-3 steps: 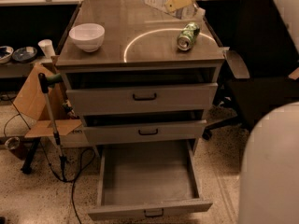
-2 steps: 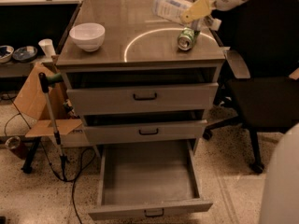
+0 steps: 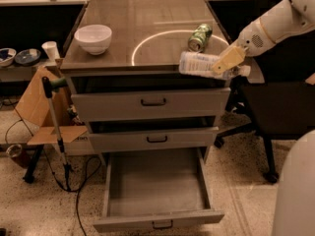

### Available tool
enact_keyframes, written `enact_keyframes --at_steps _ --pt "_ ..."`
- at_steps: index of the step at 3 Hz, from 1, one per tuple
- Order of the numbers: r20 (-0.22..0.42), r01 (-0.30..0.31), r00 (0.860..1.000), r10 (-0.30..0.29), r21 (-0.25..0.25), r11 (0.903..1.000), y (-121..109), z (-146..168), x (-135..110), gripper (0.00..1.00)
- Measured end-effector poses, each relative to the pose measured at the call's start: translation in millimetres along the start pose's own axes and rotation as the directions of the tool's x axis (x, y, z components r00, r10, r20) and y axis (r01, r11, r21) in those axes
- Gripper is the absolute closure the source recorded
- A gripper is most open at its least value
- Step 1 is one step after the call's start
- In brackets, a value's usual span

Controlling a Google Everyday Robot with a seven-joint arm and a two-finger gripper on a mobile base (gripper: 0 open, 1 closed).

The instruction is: Place blue plastic bottle into bottom drawer

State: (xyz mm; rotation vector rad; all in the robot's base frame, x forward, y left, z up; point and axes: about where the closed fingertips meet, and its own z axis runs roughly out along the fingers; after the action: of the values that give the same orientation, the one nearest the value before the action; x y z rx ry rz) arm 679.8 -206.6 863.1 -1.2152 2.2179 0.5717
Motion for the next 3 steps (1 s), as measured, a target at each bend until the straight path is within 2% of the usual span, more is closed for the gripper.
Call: enact_keyframes --at_steps 1,2,3 --pt "-0.035 -0.001 0.999 0.000 -0.049 0.9988 11 3 9 1.00" --pt "-0.035 -0.001 0.999 0.000 -0.049 0.9988 11 3 9 1.00" --pt "-0.011 0.023 1.000 -0.024 -0.090 0.9957 18 18 15 1.00"
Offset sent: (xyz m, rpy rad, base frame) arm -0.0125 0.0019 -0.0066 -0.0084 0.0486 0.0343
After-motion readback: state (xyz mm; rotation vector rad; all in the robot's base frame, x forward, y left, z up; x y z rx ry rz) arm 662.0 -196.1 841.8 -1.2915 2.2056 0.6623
